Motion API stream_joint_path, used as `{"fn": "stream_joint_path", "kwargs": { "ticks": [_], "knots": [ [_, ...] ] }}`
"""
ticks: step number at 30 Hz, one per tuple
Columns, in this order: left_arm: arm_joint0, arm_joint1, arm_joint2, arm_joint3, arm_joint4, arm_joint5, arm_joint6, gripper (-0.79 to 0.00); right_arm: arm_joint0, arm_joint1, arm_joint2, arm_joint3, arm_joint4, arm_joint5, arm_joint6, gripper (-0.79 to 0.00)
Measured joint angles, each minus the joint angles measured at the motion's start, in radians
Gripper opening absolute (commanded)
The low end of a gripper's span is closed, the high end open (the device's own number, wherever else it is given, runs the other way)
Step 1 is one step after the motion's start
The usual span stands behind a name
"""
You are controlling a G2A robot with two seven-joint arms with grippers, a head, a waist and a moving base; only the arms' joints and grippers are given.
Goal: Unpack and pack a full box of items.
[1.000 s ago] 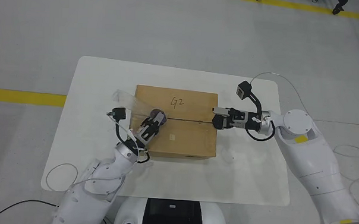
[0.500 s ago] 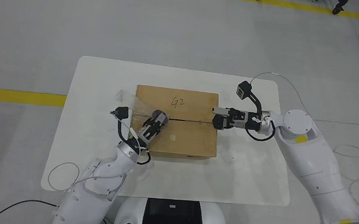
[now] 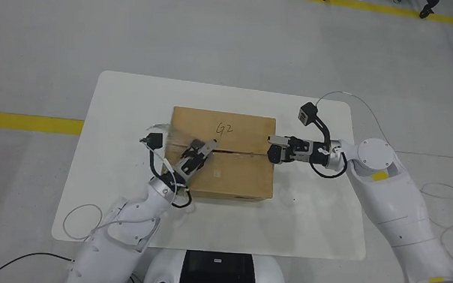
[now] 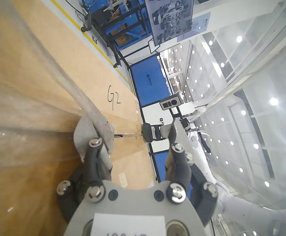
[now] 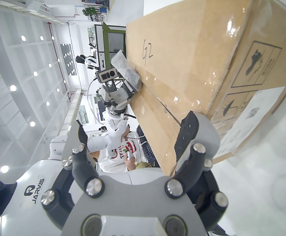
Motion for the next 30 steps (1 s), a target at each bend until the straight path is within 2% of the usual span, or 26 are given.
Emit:
{"fn": "stream_joint_path", "kwargs": {
  "ticks": [7, 15, 21, 30],
  "knots": [
    [-0.004, -0.002, -0.008, -0.004, -0.042, 0.002, -0.001, 0.0, 0.0, 0.0, 0.0, 0.0, 0.0, 0.0, 0.0, 0.0],
    [0.031, 0.0, -0.046, -0.034, -0.045, -0.088, 0.038, 0.0, 0.0, 0.0, 0.0, 0.0, 0.0, 0.0, 0.0, 0.0],
    [0.055, 0.001, -0.076, -0.04, 0.0, -0.073, 0.084, 0.0, 0.0, 0.0, 0.0, 0.0, 0.0, 0.0, 0.0, 0.0],
    [0.046, -0.004, -0.069, -0.007, 0.006, -0.047, 0.107, 0.0, 0.0, 0.0, 0.0, 0.0, 0.0, 0.0, 0.0, 0.0]
  ]
}}
